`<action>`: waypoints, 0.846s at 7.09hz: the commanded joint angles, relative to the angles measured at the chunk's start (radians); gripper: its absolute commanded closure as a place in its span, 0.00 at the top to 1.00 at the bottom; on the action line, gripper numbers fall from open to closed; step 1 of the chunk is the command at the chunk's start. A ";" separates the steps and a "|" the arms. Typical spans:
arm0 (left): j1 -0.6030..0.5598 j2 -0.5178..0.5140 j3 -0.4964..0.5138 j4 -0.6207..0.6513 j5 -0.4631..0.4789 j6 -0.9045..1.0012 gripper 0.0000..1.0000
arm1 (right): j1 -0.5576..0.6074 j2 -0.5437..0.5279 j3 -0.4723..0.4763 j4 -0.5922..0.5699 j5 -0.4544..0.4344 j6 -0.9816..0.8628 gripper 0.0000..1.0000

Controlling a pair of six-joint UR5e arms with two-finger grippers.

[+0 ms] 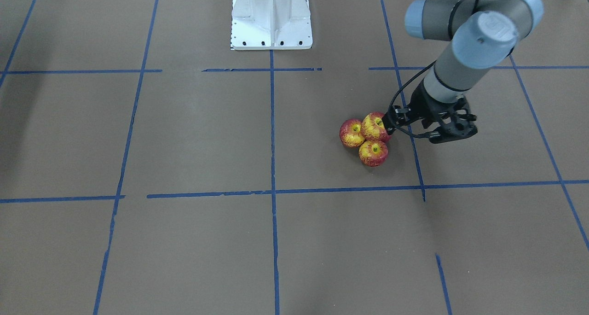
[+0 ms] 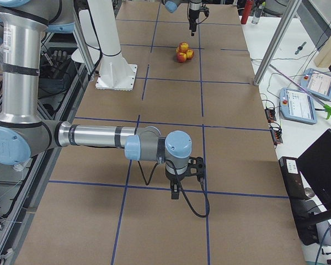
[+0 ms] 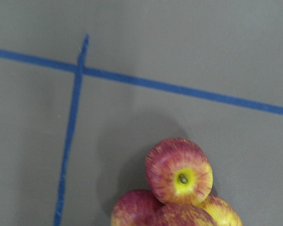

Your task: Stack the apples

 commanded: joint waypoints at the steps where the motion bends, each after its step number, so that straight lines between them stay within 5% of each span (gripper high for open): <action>1: -0.171 0.088 -0.035 0.045 -0.036 0.262 0.99 | 0.000 0.000 0.000 0.000 0.000 0.000 1.00; 3: -0.336 0.251 0.029 0.037 -0.041 0.650 0.99 | 0.000 0.000 0.000 0.000 0.000 0.000 1.00; 6: -0.615 0.351 0.191 0.044 -0.033 1.140 0.99 | 0.000 0.000 0.000 0.000 0.000 0.000 1.00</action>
